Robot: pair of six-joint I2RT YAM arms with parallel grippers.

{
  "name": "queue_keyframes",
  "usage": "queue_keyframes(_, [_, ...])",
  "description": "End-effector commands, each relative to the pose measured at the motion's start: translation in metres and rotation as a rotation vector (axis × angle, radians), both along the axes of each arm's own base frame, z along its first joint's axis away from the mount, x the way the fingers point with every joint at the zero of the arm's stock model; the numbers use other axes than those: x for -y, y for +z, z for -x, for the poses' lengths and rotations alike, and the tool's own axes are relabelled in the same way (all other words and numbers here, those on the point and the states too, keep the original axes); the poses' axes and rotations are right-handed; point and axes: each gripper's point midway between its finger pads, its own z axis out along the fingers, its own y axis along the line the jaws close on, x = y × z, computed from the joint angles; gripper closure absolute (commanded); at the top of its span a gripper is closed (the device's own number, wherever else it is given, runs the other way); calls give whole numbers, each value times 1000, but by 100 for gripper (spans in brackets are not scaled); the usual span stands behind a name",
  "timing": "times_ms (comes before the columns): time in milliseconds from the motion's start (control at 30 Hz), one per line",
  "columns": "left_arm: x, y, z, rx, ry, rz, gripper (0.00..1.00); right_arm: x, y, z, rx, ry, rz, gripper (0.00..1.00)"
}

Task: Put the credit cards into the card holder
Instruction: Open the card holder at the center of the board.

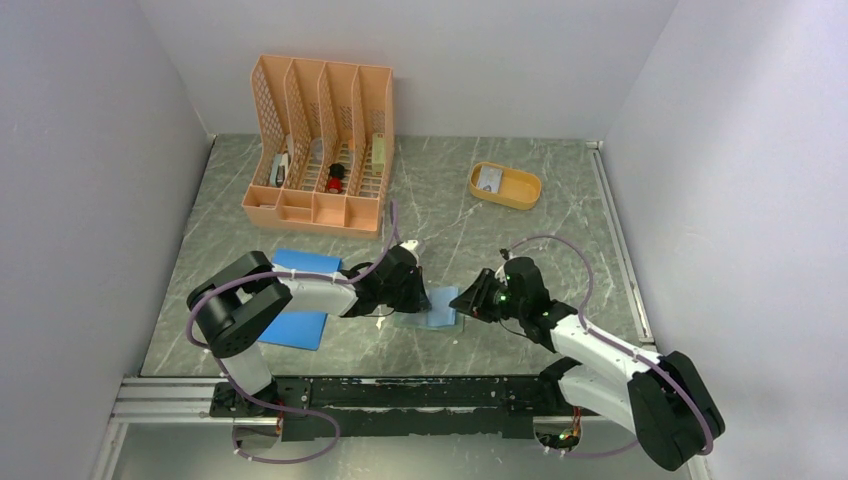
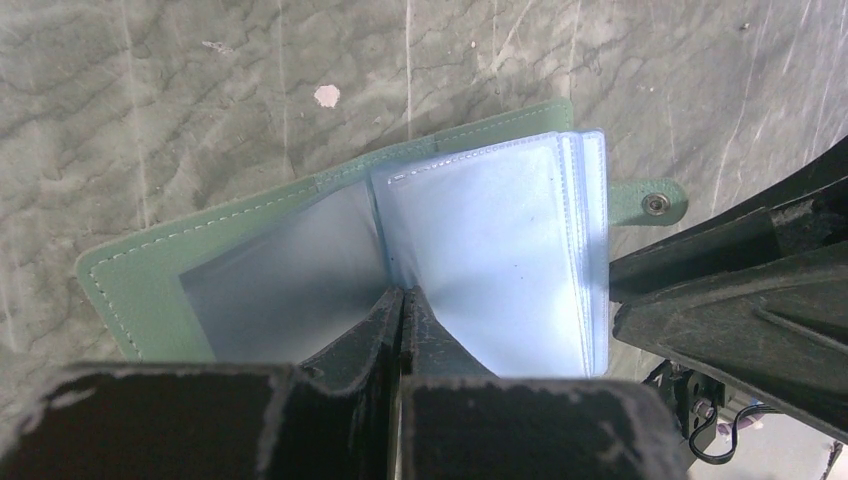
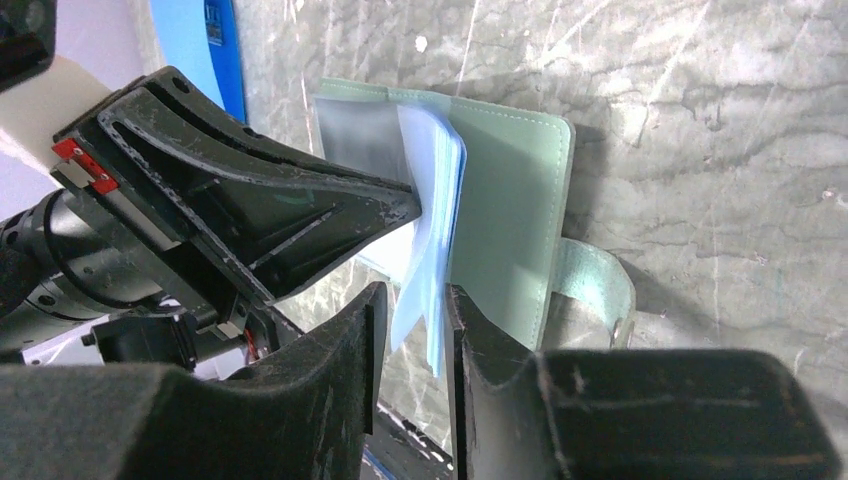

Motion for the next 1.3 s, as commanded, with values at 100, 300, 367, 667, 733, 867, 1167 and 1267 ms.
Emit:
queue_keyframes(100, [-28,-40,9,-42,33,-136,95,7,-11,8,-32,-3,25,77])
queue_keyframes(300, [-27,-40,10,-48,33,-130,95,7,-14,9,-42,11,35,83])
queue_keyframes(367, [-27,-40,9,-45,34,-126,95,5,-15,9,-46,25,40,83])
queue_keyframes(667, [-24,-37,10,-51,27,-110,95,-5,-16,8,-58,81,26,78])
queue_keyframes(733, [-22,-36,11,-52,25,-104,95,-7,-15,7,-56,91,19,75])
queue_keyframes(867, [-19,-30,11,-51,20,-86,95,-13,-13,5,-55,112,8,72])
queue_keyframes(1167, [-12,8,7,-8,5,-30,77,-20,-8,-1,-45,114,-1,82])
queue_keyframes(1267, [-11,25,5,16,1,-11,61,-23,-5,-3,-39,121,-14,83])
